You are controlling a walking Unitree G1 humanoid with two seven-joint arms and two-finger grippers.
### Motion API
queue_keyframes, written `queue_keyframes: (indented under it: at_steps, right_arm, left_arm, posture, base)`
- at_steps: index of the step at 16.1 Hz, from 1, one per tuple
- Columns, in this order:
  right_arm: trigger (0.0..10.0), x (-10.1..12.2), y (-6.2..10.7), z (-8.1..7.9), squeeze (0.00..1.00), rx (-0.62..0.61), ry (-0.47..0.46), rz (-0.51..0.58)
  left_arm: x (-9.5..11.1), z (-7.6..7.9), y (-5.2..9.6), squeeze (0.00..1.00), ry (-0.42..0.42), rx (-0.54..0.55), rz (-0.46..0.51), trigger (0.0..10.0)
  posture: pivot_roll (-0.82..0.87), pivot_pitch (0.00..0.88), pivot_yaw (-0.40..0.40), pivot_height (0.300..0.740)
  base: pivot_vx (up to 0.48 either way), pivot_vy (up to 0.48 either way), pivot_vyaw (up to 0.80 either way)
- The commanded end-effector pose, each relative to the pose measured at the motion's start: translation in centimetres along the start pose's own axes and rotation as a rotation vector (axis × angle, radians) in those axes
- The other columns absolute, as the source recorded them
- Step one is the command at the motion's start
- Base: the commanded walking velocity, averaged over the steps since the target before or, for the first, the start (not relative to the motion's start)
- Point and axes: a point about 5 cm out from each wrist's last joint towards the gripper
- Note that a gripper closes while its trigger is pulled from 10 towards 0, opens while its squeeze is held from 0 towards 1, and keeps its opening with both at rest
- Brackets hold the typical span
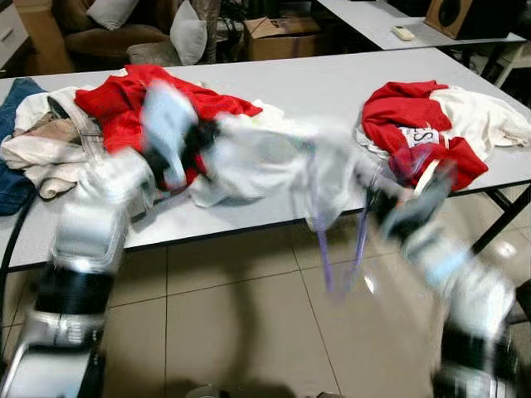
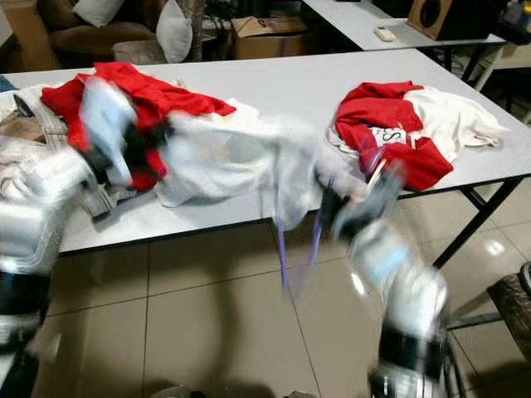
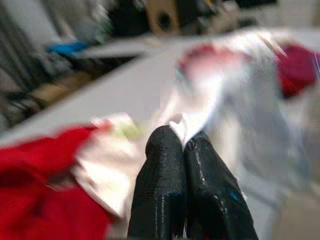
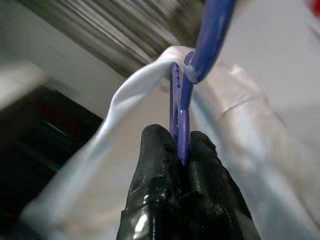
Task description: Hang hanger
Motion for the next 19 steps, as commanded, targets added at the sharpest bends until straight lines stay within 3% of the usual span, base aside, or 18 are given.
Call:
queue_keyframes:
  at_steps: [1,2,3,4,5,6,7,8,10,11,13,15,16,19]
  right_arm:
    - [10.0,0.3,0.2,0.4,0.00,-0.030,-0.003,0.013]
    - [10.0,-1.0,0.6,2.7,0.00,-0.171,0.036,-0.068]
    - [10.0,-1.8,1.1,4.0,0.00,-0.242,0.059,-0.110]
    - [10.0,-2.3,1.4,4.3,0.00,-0.239,0.116,-0.138]
    - [10.0,-2.2,1.1,3.4,0.00,-0.188,0.152,-0.139]
    - [10.0,-0.5,0.0,0.9,0.00,-0.064,0.200,-0.054]
    - [10.0,0.1,-0.3,-0.2,0.00,-0.012,0.222,-0.018]
    - [10.0,1.3,-0.5,-2.4,0.00,0.104,0.232,0.041]
    - [10.0,0.2,0.1,-0.1,0.00,-0.007,0.289,-0.023]
    - [10.0,-0.8,1.1,2.6,0.00,-0.147,0.273,-0.059]
    - [10.0,-0.4,1.6,3.8,0.00,-0.232,0.221,0.009]
    - [10.0,0.1,1.6,3.9,0.00,-0.251,0.207,0.058]
    - [10.0,1.2,1.1,3.2,0.00,-0.223,0.186,0.156]
    - [10.0,1.9,-0.5,1.7,0.00,-0.147,0.125,0.221]
  left_arm:
    - [0.2,0.1,0.0,0.00,-0.028,-0.001,-0.007,0.0]
    - [0.4,-0.2,0.0,0.00,-0.019,0.036,0.000,0.0]
    - [0.6,-0.6,0.1,0.00,-0.016,0.064,0.003,0.0]
    - [0.8,-1.2,0.3,0.00,-0.020,0.103,0.006,0.0]
    - [0.9,-2.2,0.6,0.00,-0.024,0.157,0.004,0.0]
    - [0.6,-2.9,0.8,0.00,-0.034,0.186,-0.015,0.0]
    - [0.5,-3.0,0.9,0.00,-0.038,0.186,-0.020,0.0]
    - [0.3,-2.7,0.9,0.00,-0.042,0.182,-0.032,0.0]
    - [0.0,-2.7,1.1,0.00,-0.037,0.199,-0.048,0.0]
    - [-0.4,-2.8,1.3,0.00,-0.036,0.219,-0.067,0.0]
    - [-0.9,-3.0,1.8,0.00,-0.047,0.230,-0.096,0.0]
    - [-1.2,-2.9,2.0,0.00,-0.051,0.230,-0.113,0.0]
    - [-1.6,-2.2,1.9,0.00,-0.046,0.184,-0.130,0.0]
    - [-1.8,0.7,0.8,0.00,-0.026,0.035,-0.123,0.0]
  posture:
    - [-0.15,0.000,-0.010,0.740]
    - [-0.15,0.000,-0.017,0.740]
    - [-0.14,0.000,-0.022,0.740]
    - [-0.14,0.000,-0.020,0.740]
    - [-0.14,0.000,-0.017,0.740]
    - [-0.15,0.000,-0.012,0.740]
    - [-0.15,0.000,-0.012,0.740]
    - [-0.15,0.000,-0.017,0.740]
    - [-0.15,0.000,-0.023,0.740]
    - [-0.14,0.000,-0.026,0.740]
    - [-0.14,0.000,-0.027,0.740]
    - [-0.14,0.000,-0.025,0.740]
    - [-0.14,0.000,-0.024,0.740]
    - [-0.15,0.000,-0.017,0.740]
  base:
    - [0.000,0.000,0.00]
    - [0.000,0.000,0.00]
    - [0.000,0.000,0.00]
    - [0.000,0.000,0.00]
    - [0.000,0.000,0.00]
    - [0.000,0.000,0.00]
    - [0.000,0.000,0.00]
    - [0.000,0.000,0.00]
    - [0.000,0.000,0.00]
    - [0.000,0.000,0.00]
    - [0.000,0.000,0.00]
    - [0.000,0.000,0.00]
    - [0.000,0.000,0.00]
    - [0.000,0.000,0.00]
Point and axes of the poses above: a point about 5 cm out from each wrist's last joint towards the gripper, its own y axis pointing back from the gripper into the wrist, its own x axis along the axis of the wrist's last joint, z = x × y, and after that the axes turned 12 degrees about -y, right-handed
